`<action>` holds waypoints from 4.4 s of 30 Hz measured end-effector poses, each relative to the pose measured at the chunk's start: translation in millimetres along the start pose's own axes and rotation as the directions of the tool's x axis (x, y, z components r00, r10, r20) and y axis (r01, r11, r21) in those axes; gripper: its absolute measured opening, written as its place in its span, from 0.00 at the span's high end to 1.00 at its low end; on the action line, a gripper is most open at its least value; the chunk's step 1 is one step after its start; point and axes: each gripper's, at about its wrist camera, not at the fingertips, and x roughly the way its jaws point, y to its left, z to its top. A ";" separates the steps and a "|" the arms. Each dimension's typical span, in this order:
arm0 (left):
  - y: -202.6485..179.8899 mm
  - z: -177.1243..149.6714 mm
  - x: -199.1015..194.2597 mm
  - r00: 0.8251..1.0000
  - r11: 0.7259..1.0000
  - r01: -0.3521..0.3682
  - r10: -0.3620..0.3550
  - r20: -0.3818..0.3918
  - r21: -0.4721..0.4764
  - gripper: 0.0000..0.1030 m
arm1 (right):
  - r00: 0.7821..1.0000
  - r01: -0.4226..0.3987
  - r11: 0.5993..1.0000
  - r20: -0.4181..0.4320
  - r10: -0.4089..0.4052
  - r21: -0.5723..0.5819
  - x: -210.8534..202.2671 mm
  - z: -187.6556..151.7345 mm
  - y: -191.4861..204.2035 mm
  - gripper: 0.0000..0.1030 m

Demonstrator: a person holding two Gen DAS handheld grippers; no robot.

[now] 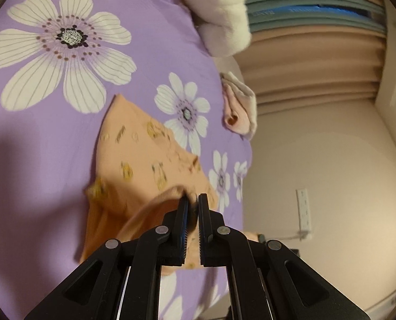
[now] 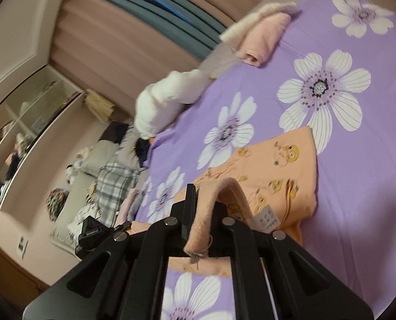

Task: Fold small clothes
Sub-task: 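Lay the held hem over the collar with both tools, then open both tools to release the hem onto the garment, then withdraw both open tools up from the folded garment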

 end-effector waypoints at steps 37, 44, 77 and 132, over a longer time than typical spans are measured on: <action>-0.1 19.9 45.0 0.985 0.982 -0.156 0.163 -0.062 0.107 0.43 | 0.968 0.208 0.970 -0.171 -0.186 0.124 112.0 43.8 -65.8 0.75; 19.2 24.4 63.7 0.973 0.978 -0.194 0.202 -0.112 0.076 0.43 | 0.969 0.198 0.974 -0.174 -0.177 0.110 114.3 43.3 -61.5 0.75; 24.2 90.1 98.6 0.991 0.979 -0.093 0.109 0.078 -0.182 0.97 | 0.977 0.208 0.932 -0.108 -0.184 0.298 125.3 69.3 -94.7 0.94; -38.1 -46.7 113.1 0.904 0.746 -0.340 0.428 -0.021 0.573 0.44 | 0.932 0.294 0.877 -0.091 -0.352 -0.381 65.1 -13.2 6.1 0.87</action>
